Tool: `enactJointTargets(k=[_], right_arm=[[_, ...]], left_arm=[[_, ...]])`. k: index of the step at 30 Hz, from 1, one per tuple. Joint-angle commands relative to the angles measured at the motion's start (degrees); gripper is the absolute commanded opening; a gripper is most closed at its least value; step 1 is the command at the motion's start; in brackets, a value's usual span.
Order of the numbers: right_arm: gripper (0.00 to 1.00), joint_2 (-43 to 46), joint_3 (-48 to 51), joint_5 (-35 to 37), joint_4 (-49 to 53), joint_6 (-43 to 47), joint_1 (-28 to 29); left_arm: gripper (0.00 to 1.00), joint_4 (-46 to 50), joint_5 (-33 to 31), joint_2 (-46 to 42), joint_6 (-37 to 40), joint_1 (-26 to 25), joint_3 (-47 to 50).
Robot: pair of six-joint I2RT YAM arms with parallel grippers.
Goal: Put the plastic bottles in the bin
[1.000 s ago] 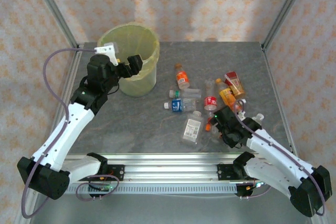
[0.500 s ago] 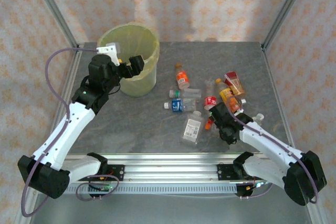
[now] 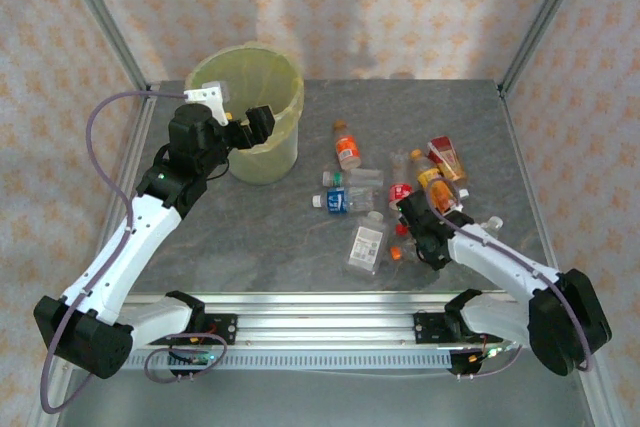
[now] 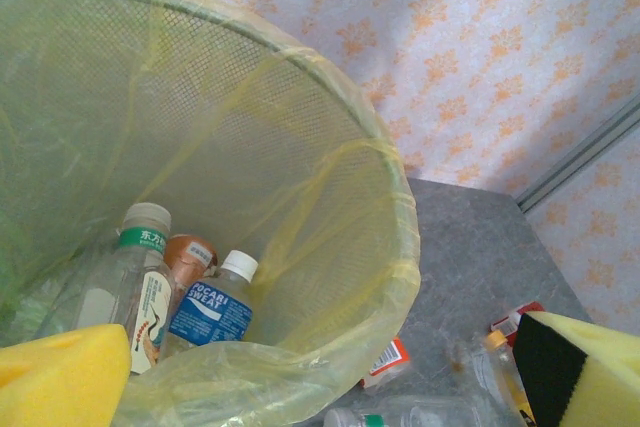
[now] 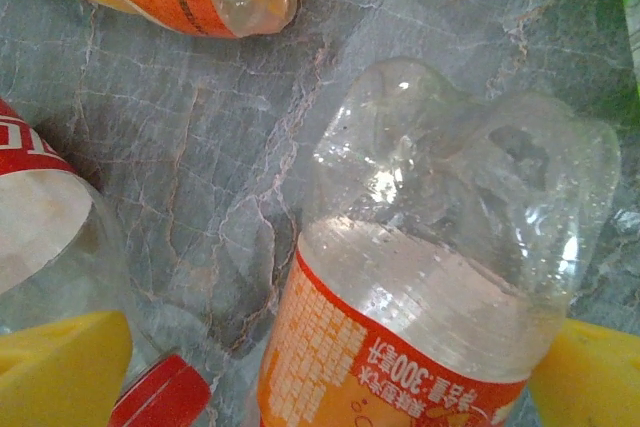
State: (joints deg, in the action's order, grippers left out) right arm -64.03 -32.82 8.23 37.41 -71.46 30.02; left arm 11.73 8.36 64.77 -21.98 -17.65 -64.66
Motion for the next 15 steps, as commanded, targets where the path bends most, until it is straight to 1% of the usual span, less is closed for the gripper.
enactJointTargets(k=[1, 6, 12, 15], right_arm=[[0.97, -0.7, 1.9, 2.0, -1.7, 1.0, -0.5], [0.88, -1.4, 3.5, 0.5, -4.5, 1.3, -0.7], [0.84, -3.4, 4.8, -2.1, -6.1, 1.7, -0.7], [0.8, -3.5, 5.1, -3.0, -6.8, 2.0, -0.7]], left_arm=[[1.0, -0.1, -0.6, -0.6, 1.2, -0.7, -1.1], [1.0, -0.2, -0.9, -0.1, 0.6, -0.7, -1.2], [1.0, -0.2, -1.1, -0.2, 0.5, -0.7, -1.2], [1.0, -0.3, -1.1, -0.1, 0.4, -0.7, -1.2]])
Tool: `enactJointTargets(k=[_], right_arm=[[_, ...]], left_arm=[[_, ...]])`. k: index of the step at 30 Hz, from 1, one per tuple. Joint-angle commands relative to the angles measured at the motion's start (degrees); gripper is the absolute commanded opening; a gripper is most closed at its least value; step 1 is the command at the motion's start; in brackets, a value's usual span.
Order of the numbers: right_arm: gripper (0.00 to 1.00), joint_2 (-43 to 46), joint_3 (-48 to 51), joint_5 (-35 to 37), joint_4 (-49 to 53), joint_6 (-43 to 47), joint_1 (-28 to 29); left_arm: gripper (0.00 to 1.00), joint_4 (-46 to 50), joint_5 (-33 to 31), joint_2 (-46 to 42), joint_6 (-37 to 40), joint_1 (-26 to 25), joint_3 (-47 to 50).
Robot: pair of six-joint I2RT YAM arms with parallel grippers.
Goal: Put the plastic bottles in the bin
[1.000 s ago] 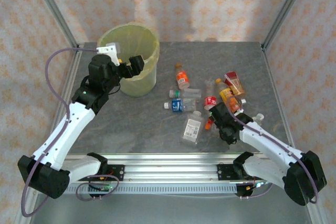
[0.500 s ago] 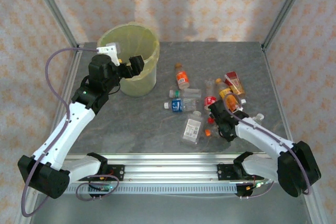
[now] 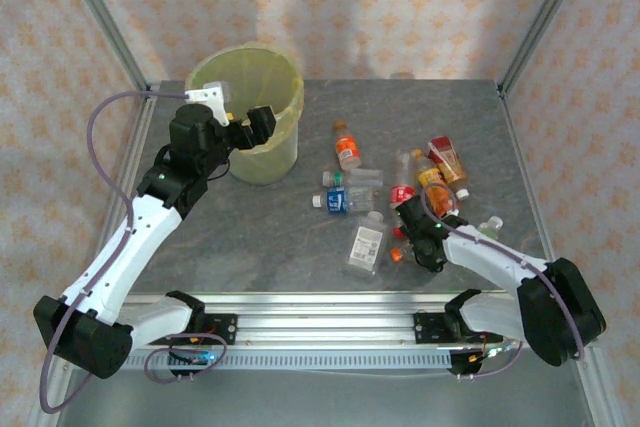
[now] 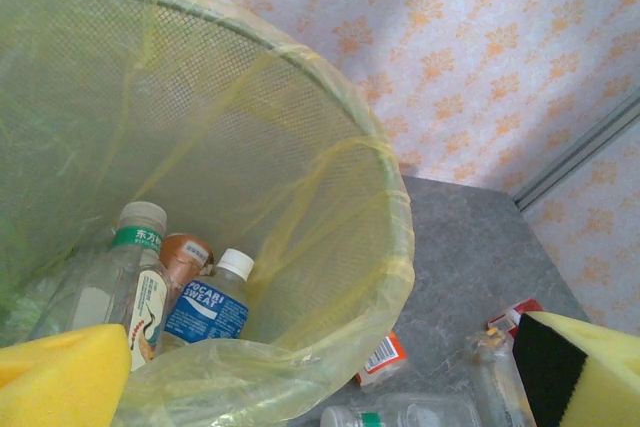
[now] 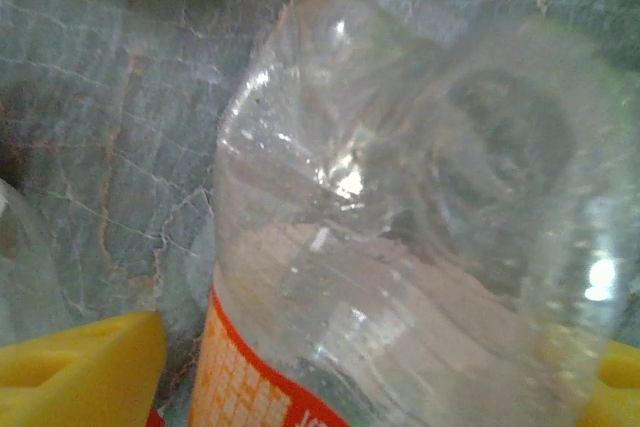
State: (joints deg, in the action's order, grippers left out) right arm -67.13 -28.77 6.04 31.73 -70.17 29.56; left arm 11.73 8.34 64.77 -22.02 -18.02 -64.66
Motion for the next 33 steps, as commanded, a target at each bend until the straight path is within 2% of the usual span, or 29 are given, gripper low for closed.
enactJointTargets(k=[1, 5, 12, 21, 27, 33], right_arm=[[0.78, -0.4, 0.9, -0.9, -1.0, 0.9, -0.2], [0.69, 0.3, -0.5, 0.4, 2.1, 2.3, -0.2], [0.57, 7.3, -2.9, 4.7, 7.5, 7.2, -0.2], [0.48, 18.6, -7.3, 6.9, 8.3, 24.7, -0.1], [0.48, 24.9, -10.3, 1.4, -3.3, 42.5, 1.4], [0.48, 21.9, -12.2, -8.2, -20.3, 57.2, 4.6]], left_arm=[[1.0, -0.2, -1.1, 0.0, 0.4, -0.3, -1.2], [1.0, 0.0, -1.3, 0.1, 0.4, -0.4, -1.4], [1.0, 0.1, -1.3, 0.3, 0.1, -0.4, -1.6], [1.0, 0.8, -0.7, 0.6, -0.8, -0.5, -2.5], [1.0, -0.3, 1.9, 0.9, -1.9, -1.2, -3.1], [1.0, -0.8, 6.0, 2.3, -3.2, -3.0, -5.3]])
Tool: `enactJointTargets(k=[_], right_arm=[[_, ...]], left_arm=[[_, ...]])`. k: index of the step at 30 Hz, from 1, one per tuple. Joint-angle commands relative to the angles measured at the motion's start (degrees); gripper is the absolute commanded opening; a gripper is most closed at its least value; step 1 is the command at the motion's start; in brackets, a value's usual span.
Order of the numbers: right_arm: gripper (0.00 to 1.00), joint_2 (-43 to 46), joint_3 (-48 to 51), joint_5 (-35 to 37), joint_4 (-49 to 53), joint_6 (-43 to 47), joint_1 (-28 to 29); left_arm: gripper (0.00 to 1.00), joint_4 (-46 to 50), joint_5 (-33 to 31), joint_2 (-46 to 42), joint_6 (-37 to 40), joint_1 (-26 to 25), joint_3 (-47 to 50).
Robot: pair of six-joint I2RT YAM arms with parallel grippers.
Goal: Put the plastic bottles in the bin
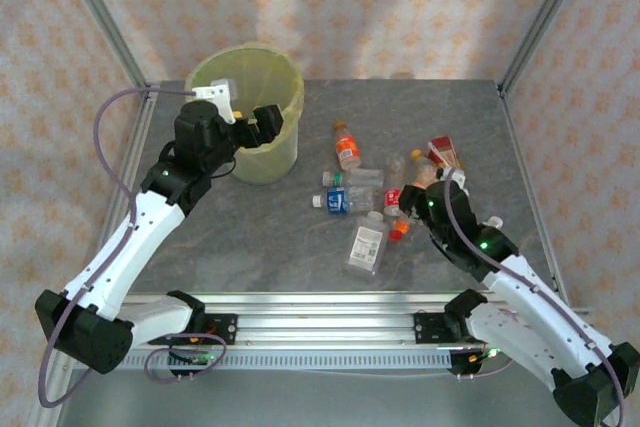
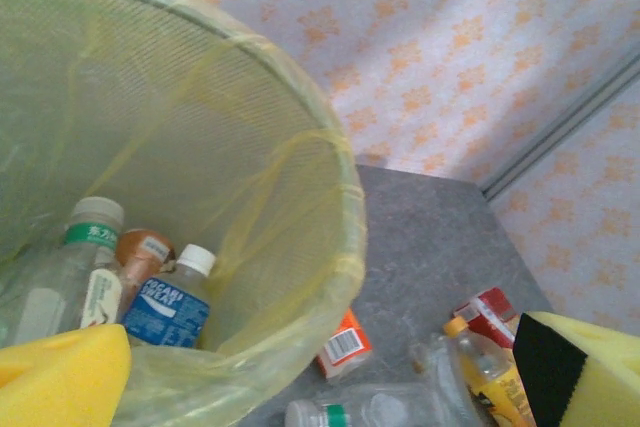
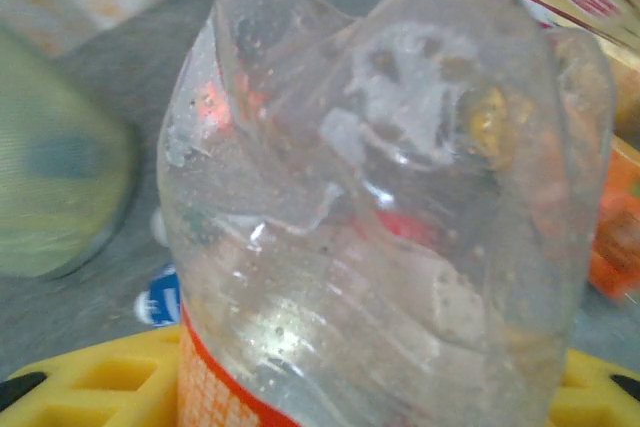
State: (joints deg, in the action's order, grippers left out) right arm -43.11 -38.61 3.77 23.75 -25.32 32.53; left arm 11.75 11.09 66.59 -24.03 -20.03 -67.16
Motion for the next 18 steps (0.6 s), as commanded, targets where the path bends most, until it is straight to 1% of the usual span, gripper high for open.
enactJointTargets(k=[1, 6, 9, 13, 18], right_arm=[[0.48, -3.4, -2.7, -7.3, -14.5, 14.0, 1.9], [0.47, -11.2, -7.3, -16.5, -22.4, 21.3, 2.9], [0.47, -14.8, -9.1, -20.2, -26.2, 23.9, 3.1], [0.47, -17.6, -10.9, -23.9, -30.5, 25.3, 3.1], [0.47, -19.6, -12.7, -28.2, -34.9, 24.5, 3.1]], left_arm=[[1.0, -0.8, 4.4, 0.8, -1.3, -1.4, -3.4], [1.0, -0.6, 9.9, 2.5, -1.9, -3.1, -6.2], [1.0, -0.2, 12.9, 4.0, -2.3, -4.0, -8.1], [1.0, -0.1, 17.2, 6.3, -2.4, -5.4, -9.9], [1.0, 0.5, 23.6, 10.3, -2.0, -6.9, -13.4]])
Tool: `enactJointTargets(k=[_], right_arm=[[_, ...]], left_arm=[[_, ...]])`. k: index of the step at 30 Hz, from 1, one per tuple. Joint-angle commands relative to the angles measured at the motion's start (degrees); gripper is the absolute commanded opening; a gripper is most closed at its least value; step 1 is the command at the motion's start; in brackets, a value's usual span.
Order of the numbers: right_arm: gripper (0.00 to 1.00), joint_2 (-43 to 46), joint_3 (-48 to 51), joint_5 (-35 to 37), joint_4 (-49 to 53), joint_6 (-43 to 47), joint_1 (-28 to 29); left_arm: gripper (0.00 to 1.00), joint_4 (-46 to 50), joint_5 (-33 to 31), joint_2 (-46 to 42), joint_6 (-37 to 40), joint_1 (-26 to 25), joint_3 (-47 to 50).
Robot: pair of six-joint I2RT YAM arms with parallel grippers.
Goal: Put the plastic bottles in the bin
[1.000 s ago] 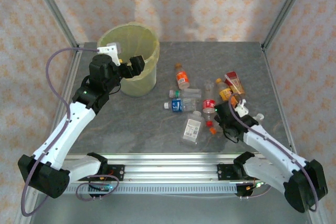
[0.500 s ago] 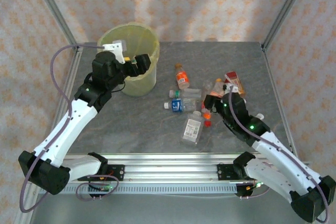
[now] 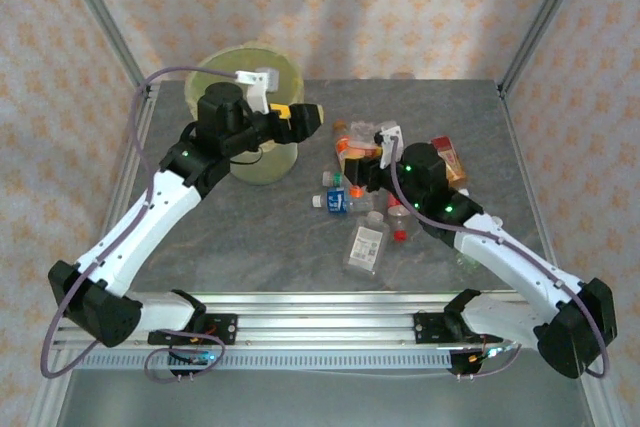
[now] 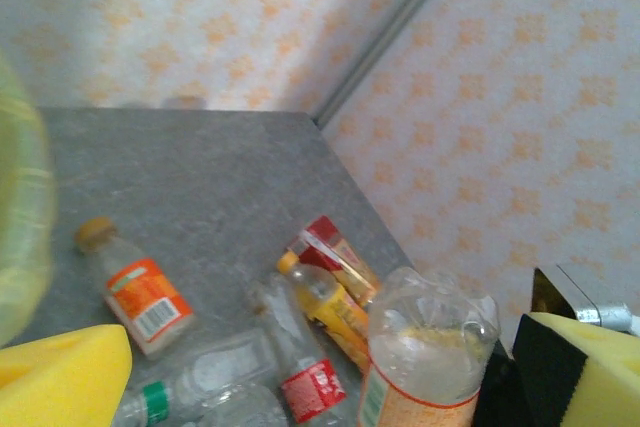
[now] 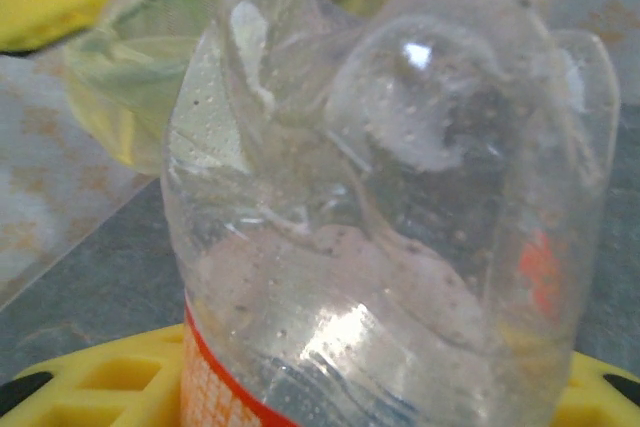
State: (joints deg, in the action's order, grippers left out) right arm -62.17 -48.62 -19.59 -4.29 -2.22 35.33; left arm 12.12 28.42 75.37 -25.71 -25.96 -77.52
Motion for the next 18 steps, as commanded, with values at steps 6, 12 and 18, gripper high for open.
enactJointTargets(k=[6, 12, 18], right_arm=[[0.48, -5.1, -8.9, -6.9, -8.1, 0.8, 0.4], [0.49, -16.1, -23.4, -6.1, -4.4, 1.3, 0.4], [0.49, -28.7, -39.7, -2.1, -2.3, -1.8, 0.3]], left_arm=[[1.0, 0.4, -0.6, -0.7, -0.3, -1.4, -2.1], [1.0, 0.8, -13.7, -7.8, 1.2, -1.4, 1.1], [1.0, 3.9, -25.1, -11.1, 1.9, -1.2, 2.2]])
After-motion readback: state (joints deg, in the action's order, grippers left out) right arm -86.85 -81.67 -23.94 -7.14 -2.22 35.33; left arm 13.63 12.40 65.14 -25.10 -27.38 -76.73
